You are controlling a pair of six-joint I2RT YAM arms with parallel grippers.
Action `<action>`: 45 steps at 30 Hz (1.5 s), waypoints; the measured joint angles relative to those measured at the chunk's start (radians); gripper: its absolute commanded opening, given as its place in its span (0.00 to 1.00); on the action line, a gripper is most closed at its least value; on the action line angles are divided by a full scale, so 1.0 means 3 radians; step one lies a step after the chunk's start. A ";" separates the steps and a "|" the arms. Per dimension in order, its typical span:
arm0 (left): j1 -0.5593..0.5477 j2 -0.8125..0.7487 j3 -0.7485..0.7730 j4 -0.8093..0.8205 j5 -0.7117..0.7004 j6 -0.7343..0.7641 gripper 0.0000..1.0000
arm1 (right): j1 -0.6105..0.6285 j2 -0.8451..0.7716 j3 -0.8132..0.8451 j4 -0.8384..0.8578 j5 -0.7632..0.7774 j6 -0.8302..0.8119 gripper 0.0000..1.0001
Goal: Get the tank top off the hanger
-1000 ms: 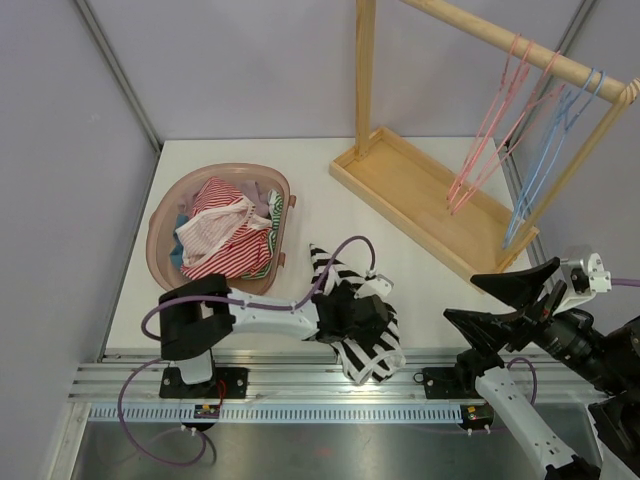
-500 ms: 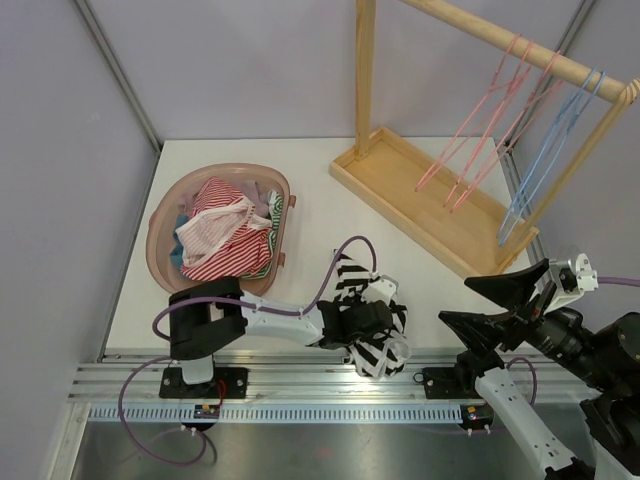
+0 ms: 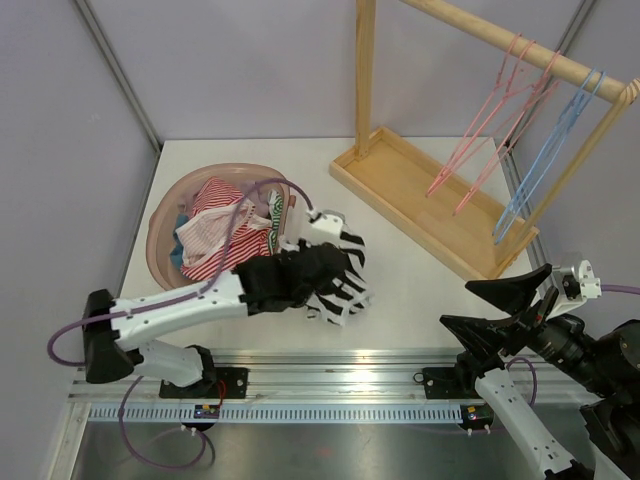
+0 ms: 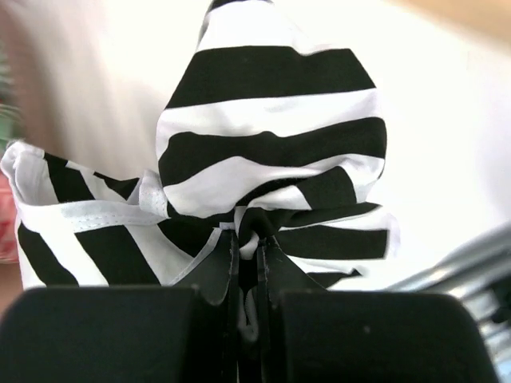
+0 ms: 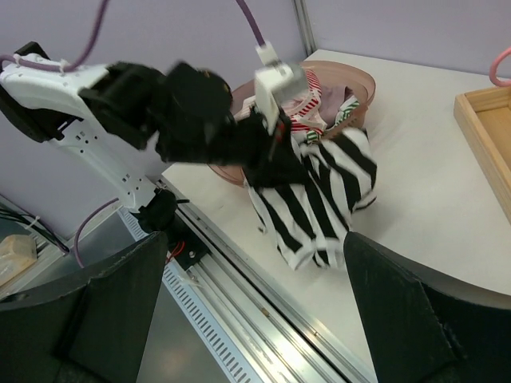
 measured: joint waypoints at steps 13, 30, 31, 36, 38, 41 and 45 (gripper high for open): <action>0.1822 -0.0774 0.0977 -0.0830 -0.0163 0.0445 0.00 | 0.0000 -0.0008 -0.0165 0.0178 -0.0023 0.0066 1.00; 0.3446 -0.0303 0.0745 -0.0921 0.1283 0.0713 0.99 | 0.0000 0.0103 -0.0525 0.0261 0.0256 0.0100 1.00; 0.3447 -0.0453 0.0745 -0.0917 0.1333 0.0731 0.99 | 0.0000 0.0126 -0.0524 0.0212 0.0384 0.0098 0.99; 0.3440 -0.1516 0.0734 -0.0927 0.1438 0.0896 0.99 | 0.0000 0.0287 -0.0445 -0.0072 0.1010 0.0085 0.99; 0.3440 -0.1937 0.0741 -0.0992 0.1411 0.0959 0.99 | 0.0000 0.0338 -0.0366 -0.0187 0.1179 0.0060 0.99; 0.3440 -0.2361 0.0769 -0.1195 0.1330 0.1033 0.99 | 0.0000 0.0412 -0.0177 -0.0345 0.1395 -0.0006 0.99; 0.3417 -0.2773 0.0635 -0.1455 0.1148 0.1100 0.99 | 0.0000 0.0506 0.0078 -0.0534 0.1750 -0.0108 0.99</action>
